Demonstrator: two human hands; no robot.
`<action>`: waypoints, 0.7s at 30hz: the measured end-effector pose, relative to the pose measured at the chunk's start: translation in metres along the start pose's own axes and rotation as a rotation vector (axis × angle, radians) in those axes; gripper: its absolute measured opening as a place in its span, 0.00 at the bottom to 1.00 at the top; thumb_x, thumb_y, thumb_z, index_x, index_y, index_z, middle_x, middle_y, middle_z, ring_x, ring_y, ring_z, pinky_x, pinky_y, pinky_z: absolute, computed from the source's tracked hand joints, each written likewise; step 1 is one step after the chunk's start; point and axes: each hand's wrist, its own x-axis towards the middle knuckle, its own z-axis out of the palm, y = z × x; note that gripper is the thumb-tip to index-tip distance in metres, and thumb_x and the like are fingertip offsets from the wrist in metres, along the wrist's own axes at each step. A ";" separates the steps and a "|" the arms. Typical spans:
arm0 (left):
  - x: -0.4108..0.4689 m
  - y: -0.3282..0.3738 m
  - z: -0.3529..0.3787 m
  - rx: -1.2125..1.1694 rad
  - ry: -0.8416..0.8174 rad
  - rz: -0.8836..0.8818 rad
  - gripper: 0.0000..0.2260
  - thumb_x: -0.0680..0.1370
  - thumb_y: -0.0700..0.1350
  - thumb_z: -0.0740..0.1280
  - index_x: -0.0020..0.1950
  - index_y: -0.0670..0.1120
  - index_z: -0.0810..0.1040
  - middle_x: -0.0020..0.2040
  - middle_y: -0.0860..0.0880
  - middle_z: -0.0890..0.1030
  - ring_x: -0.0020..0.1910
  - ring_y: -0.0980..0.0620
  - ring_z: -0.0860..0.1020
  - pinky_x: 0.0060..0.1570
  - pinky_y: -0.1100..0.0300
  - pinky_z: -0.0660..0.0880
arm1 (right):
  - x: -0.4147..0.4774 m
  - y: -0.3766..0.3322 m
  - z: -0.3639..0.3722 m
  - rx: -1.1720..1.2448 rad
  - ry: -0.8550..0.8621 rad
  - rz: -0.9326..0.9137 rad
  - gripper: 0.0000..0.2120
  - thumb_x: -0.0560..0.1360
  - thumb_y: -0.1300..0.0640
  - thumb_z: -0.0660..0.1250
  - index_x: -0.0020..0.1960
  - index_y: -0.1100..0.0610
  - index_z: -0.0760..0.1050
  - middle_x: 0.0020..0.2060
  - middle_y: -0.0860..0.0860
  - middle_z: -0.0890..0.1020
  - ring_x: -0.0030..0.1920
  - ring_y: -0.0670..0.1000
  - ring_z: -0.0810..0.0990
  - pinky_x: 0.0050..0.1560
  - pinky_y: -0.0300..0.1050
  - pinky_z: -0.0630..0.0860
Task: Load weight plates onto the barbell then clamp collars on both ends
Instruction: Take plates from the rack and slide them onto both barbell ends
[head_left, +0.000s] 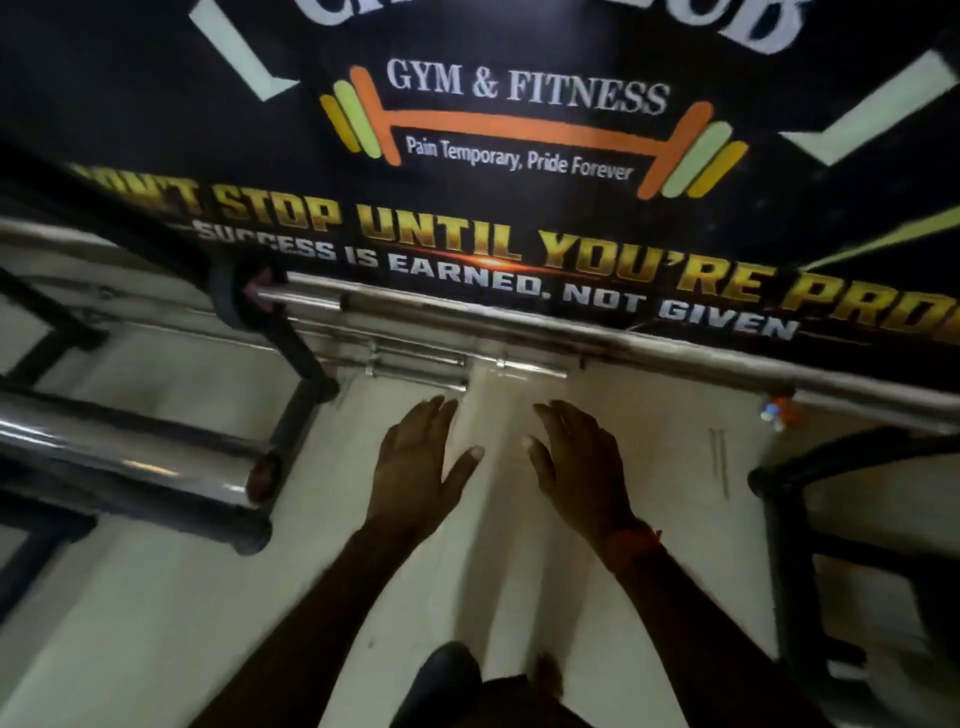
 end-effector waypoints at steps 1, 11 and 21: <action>0.015 0.000 0.002 0.003 0.015 -0.041 0.36 0.80 0.69 0.50 0.80 0.48 0.62 0.79 0.46 0.66 0.78 0.46 0.63 0.76 0.45 0.62 | 0.023 0.007 0.002 0.015 -0.004 -0.035 0.24 0.82 0.44 0.55 0.72 0.55 0.71 0.68 0.55 0.77 0.67 0.57 0.76 0.61 0.59 0.77; 0.169 -0.035 0.035 -0.027 0.078 -0.349 0.36 0.79 0.70 0.47 0.81 0.50 0.59 0.80 0.46 0.64 0.78 0.44 0.63 0.75 0.44 0.64 | 0.225 0.038 0.050 -0.016 -0.089 -0.285 0.20 0.80 0.49 0.66 0.70 0.55 0.74 0.65 0.54 0.79 0.63 0.55 0.78 0.57 0.55 0.78; 0.289 -0.092 0.011 -0.031 0.205 -0.647 0.32 0.82 0.65 0.55 0.81 0.49 0.59 0.79 0.46 0.65 0.77 0.45 0.64 0.74 0.45 0.63 | 0.425 0.016 0.098 0.053 -0.282 -0.540 0.20 0.80 0.46 0.63 0.70 0.51 0.70 0.64 0.51 0.77 0.64 0.53 0.76 0.59 0.58 0.77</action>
